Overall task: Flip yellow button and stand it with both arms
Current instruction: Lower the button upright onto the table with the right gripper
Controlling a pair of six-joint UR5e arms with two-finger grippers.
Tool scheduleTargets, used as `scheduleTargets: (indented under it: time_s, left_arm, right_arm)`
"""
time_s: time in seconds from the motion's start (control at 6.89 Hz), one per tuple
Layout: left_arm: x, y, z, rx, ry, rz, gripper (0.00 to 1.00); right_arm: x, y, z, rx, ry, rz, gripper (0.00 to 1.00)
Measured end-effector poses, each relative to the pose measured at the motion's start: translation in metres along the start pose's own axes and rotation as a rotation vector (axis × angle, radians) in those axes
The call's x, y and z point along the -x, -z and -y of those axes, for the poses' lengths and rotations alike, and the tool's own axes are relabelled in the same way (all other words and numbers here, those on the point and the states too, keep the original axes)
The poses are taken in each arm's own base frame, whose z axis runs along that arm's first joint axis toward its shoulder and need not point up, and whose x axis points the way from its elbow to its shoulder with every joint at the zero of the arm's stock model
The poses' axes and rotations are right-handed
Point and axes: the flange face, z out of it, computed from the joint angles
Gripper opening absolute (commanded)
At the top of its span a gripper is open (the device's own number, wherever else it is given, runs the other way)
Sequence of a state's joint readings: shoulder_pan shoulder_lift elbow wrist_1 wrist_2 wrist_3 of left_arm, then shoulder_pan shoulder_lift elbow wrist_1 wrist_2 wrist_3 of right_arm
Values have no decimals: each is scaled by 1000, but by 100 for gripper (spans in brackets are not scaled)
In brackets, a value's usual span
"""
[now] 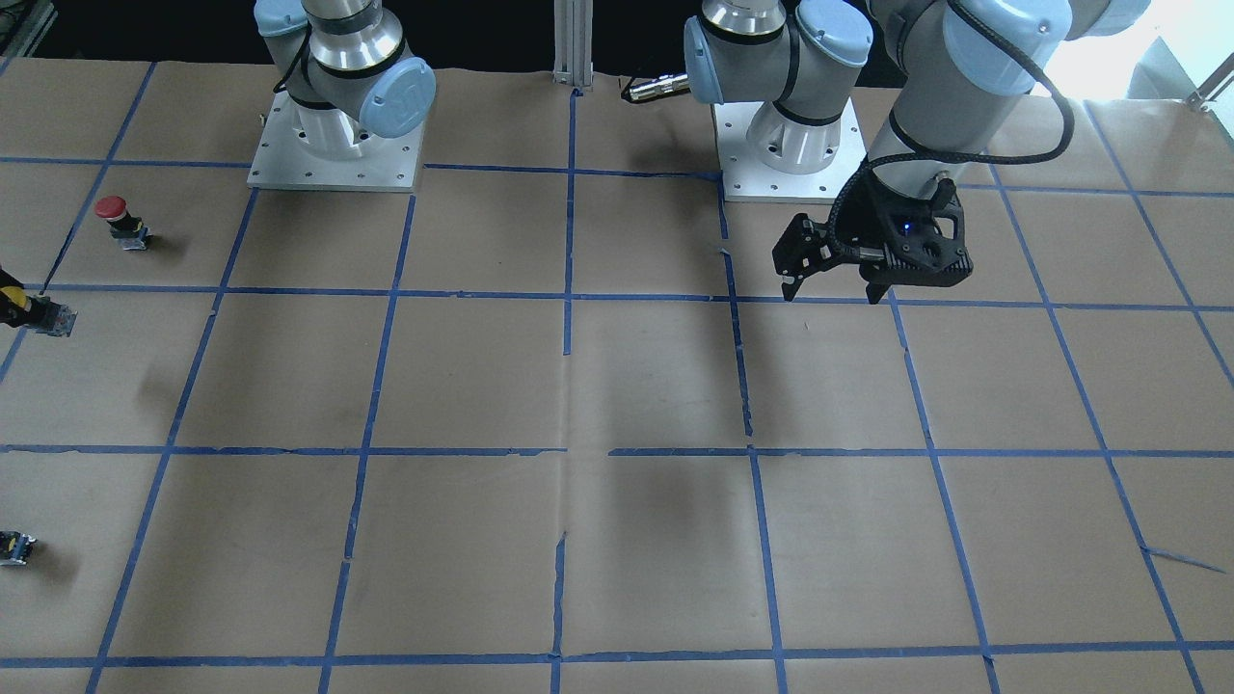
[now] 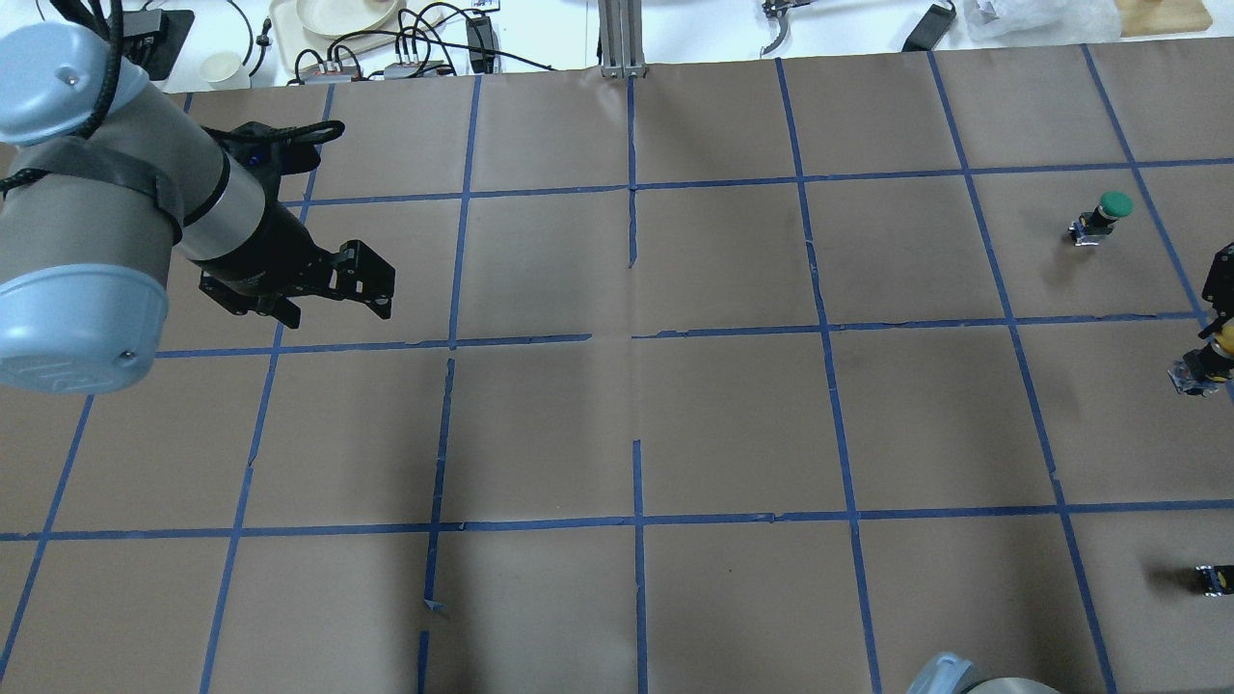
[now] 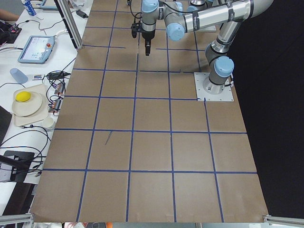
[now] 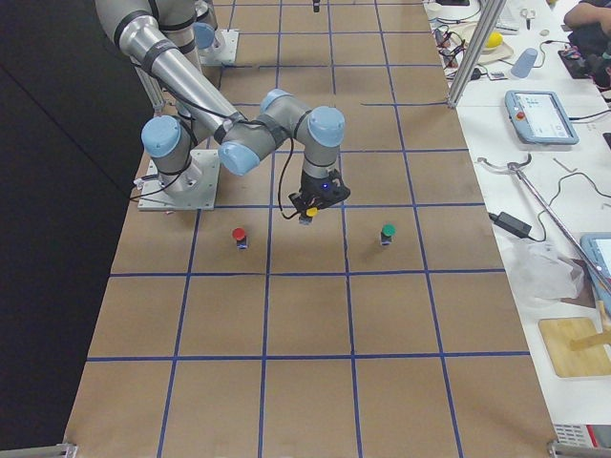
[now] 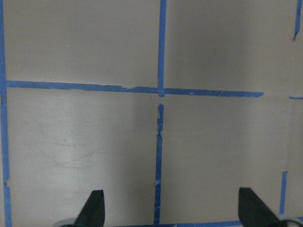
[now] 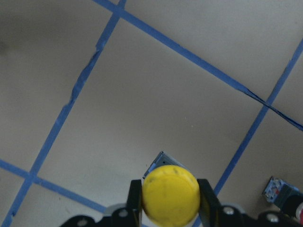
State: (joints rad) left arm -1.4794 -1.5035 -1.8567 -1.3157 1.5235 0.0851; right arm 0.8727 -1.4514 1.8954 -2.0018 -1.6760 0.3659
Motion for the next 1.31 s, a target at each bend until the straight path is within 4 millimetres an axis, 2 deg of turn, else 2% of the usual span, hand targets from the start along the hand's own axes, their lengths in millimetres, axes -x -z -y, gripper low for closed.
scheduleTargets:
  time_s: [0.29,0.44,0.73,1.02,1.31]
  left_arm:
    - [-8,35,16,-10,-13,11,99]
    - [-8,42,21,-15,-10,3,99]
    - [-8,42,24,-10,-5,-3,99]
    - [-9,45,26,-8,17,-4,99]
    - [-8,53,31,-3,44,-4,99]
  right_arm:
    - [3,-11,9,-19,-97,6,1]
    - [5,-16,11,-19,-187,3,3]
    - [13,-31,12,-23,-396,-29,4]
    - [31,-37,-3,-40,-545,-59,3]
    - [40,-46,-17,-47,-662,-74,5]
